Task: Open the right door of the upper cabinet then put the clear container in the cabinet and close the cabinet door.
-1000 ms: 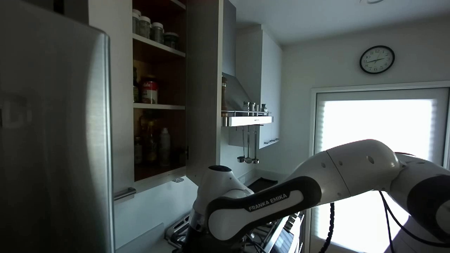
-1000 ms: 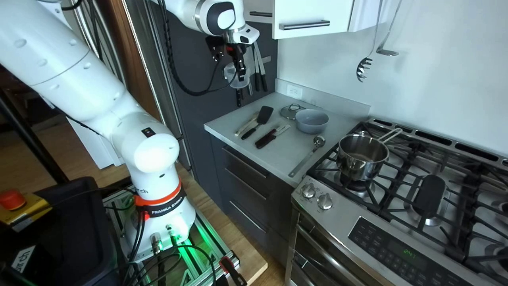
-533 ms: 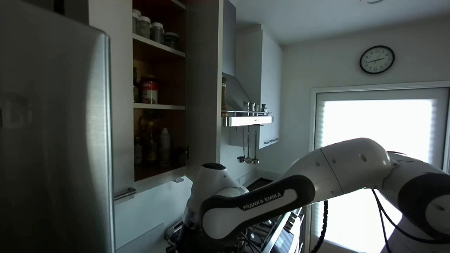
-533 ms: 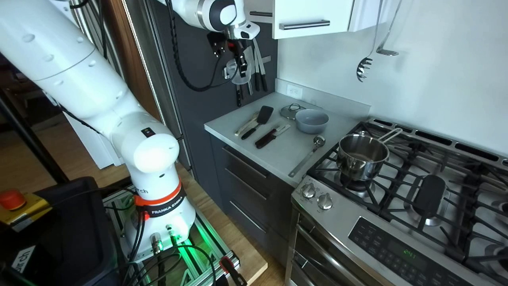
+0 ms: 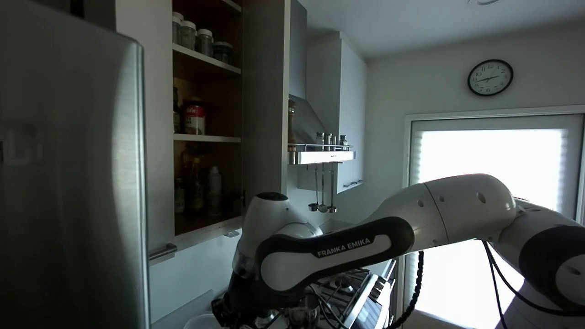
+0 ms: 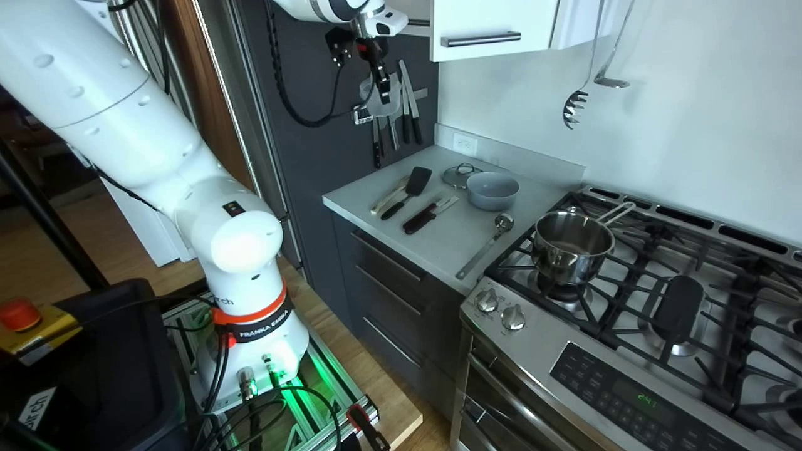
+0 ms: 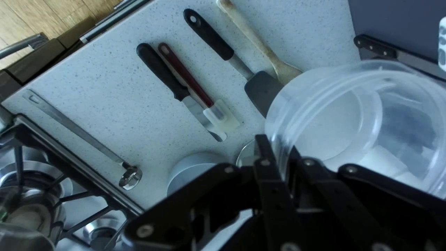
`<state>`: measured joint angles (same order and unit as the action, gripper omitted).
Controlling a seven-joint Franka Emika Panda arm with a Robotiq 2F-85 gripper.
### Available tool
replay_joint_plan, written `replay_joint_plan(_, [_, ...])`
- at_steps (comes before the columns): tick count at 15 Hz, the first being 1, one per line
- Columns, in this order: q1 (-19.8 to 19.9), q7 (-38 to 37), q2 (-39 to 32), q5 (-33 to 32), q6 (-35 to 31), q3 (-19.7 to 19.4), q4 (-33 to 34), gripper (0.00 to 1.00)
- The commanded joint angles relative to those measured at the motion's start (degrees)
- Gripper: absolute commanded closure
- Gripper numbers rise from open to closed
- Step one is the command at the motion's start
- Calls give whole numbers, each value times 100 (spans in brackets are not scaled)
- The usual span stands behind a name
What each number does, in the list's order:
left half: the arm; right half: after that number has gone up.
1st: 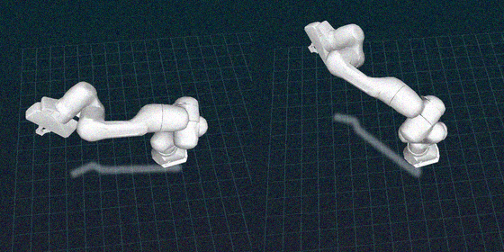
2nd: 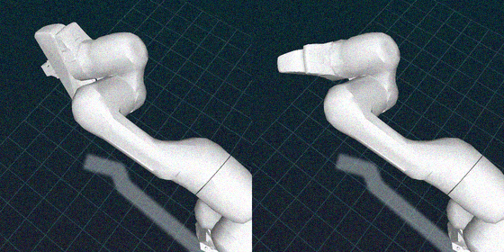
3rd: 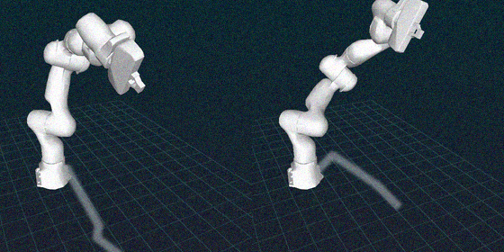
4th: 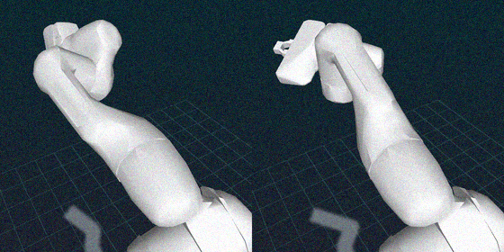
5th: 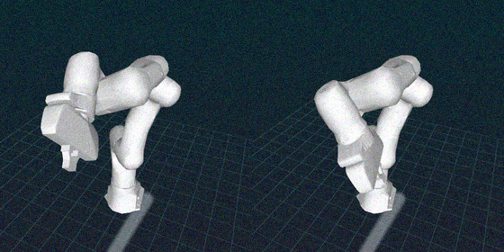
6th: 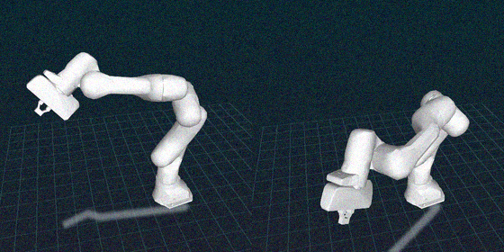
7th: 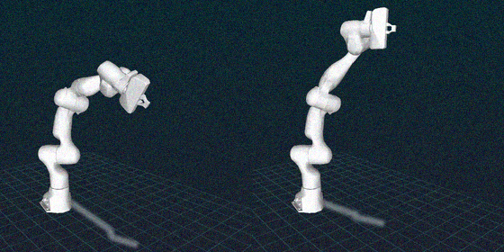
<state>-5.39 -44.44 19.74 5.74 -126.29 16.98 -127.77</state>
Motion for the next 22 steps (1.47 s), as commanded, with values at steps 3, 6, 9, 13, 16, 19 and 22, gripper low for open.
replay_joint_plan(3, [156,-869,-255,-319,821,-2,802,98])
replay_joint_plan(6, [189,-1158,-468,-371,990,-45,1163,98])
replay_joint_plan(9, [220,-1447,-704,-581,1072,-75,1500,98])
replay_joint_plan(13, [95,-1312,-728,-620,885,-207,1505,90])
replay_joint_plan(16, [89,-1311,-826,-662,885,-224,1600,90])
replay_joint_plan(19, [150,-1462,-835,-784,942,-262,1802,98])
replay_joint_plan(22, [201,-1844,-946,-714,1067,-345,2285,98])
